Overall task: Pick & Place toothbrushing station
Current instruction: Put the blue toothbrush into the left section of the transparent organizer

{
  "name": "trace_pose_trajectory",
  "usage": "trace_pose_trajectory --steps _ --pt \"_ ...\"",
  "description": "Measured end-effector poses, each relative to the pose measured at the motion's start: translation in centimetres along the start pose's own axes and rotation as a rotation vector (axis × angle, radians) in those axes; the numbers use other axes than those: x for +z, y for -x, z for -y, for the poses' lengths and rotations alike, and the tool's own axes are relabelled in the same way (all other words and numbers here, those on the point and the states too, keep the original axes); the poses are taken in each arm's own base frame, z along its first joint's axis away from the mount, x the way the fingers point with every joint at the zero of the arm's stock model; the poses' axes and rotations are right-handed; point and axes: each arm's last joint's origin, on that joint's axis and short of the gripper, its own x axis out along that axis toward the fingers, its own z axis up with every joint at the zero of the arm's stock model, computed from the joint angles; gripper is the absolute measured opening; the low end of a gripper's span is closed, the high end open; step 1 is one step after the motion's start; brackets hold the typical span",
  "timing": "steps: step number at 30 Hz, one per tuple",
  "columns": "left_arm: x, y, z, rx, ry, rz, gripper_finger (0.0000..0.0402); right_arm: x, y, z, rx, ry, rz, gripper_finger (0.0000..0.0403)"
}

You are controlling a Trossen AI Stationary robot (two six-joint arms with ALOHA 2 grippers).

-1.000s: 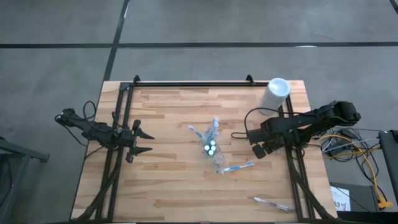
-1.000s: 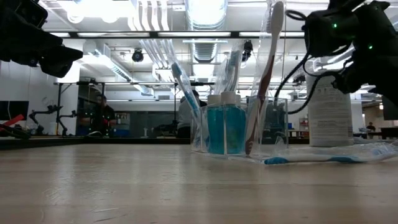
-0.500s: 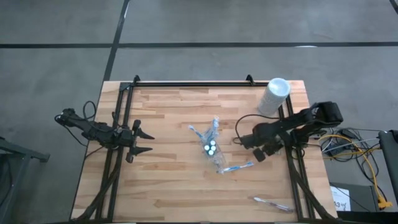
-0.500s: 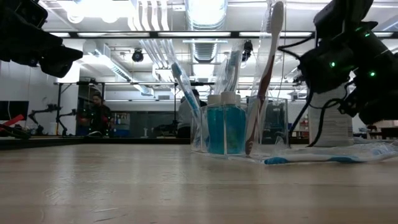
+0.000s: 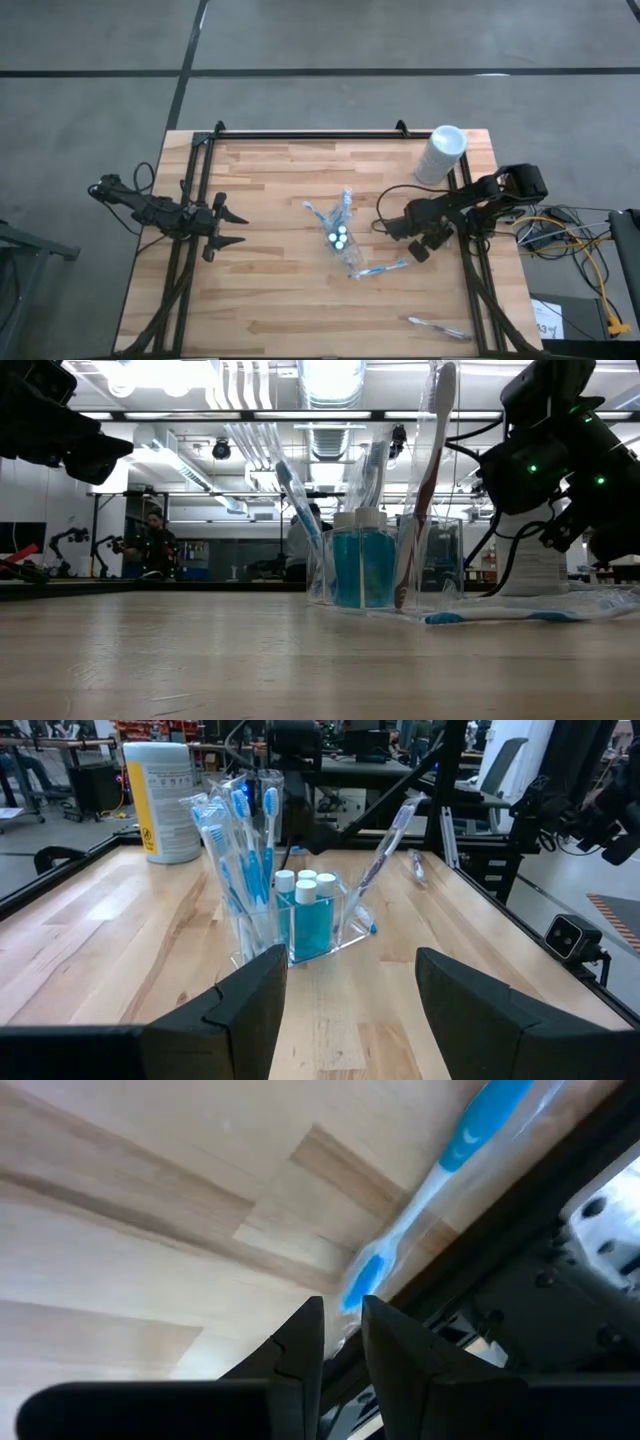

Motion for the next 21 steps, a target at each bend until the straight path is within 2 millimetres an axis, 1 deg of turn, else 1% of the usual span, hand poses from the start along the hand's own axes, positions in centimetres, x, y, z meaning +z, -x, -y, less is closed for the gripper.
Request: trace_pose_trajectory --steps 3,13,21 --pt "0.0 0.0 0.0 0.0 0.0 0.0 0.0227 0.04 0.04 0.08 -0.013 0.003 0.026 0.0068" --pt "0.0 0.0 0.0 0.0 0.0 0.0 0.0227 -0.01 -0.42 0.28 -0.026 0.073 0.009 0.0068" --pt "0.0 0.0 0.0 0.0 0.0 0.0 0.0227 -0.01 -0.41 0.27 -0.026 0.069 0.009 0.0068"
